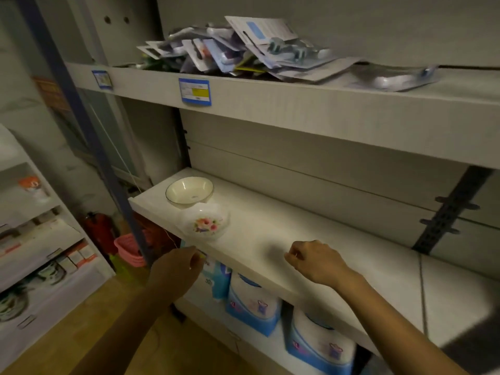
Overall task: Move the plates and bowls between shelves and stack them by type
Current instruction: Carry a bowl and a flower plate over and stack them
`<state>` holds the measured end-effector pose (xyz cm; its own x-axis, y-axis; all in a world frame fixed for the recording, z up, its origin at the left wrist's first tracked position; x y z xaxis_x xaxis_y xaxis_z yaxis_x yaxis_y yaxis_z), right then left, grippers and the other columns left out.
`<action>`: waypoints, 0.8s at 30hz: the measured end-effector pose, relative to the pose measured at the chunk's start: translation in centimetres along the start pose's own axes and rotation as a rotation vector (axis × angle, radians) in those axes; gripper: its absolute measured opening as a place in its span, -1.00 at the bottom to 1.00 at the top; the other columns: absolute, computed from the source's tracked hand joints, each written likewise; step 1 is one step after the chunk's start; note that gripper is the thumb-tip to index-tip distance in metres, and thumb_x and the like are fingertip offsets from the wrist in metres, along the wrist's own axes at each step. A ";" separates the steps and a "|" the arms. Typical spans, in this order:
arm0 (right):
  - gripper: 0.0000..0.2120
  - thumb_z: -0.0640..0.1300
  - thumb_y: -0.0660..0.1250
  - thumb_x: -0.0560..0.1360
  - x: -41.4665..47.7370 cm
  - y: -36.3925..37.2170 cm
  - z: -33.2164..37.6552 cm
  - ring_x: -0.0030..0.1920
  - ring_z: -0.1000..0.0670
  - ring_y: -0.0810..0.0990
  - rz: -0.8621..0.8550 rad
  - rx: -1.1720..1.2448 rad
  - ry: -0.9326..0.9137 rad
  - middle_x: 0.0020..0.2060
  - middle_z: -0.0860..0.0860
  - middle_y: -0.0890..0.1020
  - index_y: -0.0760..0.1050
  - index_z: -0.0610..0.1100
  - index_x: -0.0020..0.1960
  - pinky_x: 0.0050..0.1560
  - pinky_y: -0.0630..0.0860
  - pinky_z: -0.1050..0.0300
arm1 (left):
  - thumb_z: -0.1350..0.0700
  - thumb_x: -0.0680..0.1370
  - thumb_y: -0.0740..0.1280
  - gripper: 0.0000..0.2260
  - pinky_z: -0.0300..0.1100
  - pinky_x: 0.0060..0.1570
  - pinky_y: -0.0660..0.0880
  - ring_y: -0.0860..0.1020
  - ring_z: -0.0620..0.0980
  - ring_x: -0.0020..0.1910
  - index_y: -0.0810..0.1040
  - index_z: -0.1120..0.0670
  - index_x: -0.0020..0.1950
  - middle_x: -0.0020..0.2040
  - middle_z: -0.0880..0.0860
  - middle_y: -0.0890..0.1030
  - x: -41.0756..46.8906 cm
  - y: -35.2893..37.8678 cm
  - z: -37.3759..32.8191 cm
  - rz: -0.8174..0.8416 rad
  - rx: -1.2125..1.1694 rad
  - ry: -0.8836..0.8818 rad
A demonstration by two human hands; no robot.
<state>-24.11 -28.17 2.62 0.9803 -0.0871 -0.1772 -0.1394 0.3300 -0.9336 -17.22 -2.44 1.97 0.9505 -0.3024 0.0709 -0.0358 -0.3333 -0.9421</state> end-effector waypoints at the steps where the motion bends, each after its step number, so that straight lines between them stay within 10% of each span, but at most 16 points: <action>1: -0.68 0.09 0.08 0.58 1.6 0.1 0.8 -0.13 -0.02 0.50 -0.002 -0.010 -0.003 -0.08 -0.04 0.58 0.49 -0.08 0.06 -0.16 0.40 0.13 | 0.02 0.55 0.23 -0.81 -0.27 -0.31 0.35 0.49 -0.10 -0.31 0.40 -0.01 -0.27 -0.30 -0.05 0.53 1.1 -0.3 1.1 -0.003 0.002 -0.005; 19: -0.46 0.26 0.13 0.50 18.0 9.7 10.7 0.02 -0.12 0.62 0.080 0.496 0.428 0.08 -0.14 0.61 0.34 -0.17 0.22 0.14 0.54 -0.05 | 0.02 0.55 0.24 -0.82 -0.14 -0.05 0.50 0.56 -0.01 -0.17 0.46 0.07 -0.19 -0.21 0.06 0.59 18.5 -1.3 15.5 0.159 -0.014 0.081; 24: -0.55 -0.06 0.27 0.53 19.3 11.0 12.3 0.17 -0.13 0.55 0.071 0.402 0.604 0.19 -0.15 0.54 0.20 -0.22 0.31 0.15 0.48 0.04 | -0.03 0.57 0.18 -0.81 -0.20 -0.04 0.43 0.54 -0.02 -0.08 0.47 0.08 -0.02 -0.12 0.02 0.56 22.7 -0.7 18.7 0.266 0.024 0.065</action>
<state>-5.01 -14.63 -7.26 0.7063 -0.5183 -0.4822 -0.0235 0.6636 -0.7477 10.18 7.56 -1.92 0.8869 -0.4332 -0.1605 -0.2740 -0.2135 -0.9377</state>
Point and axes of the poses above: each hand's wrist, its own x-axis towards the middle knuckle, its own y-axis out of the palm, z = x × y, the point moved 7 cm from there along x, towards the middle knuckle
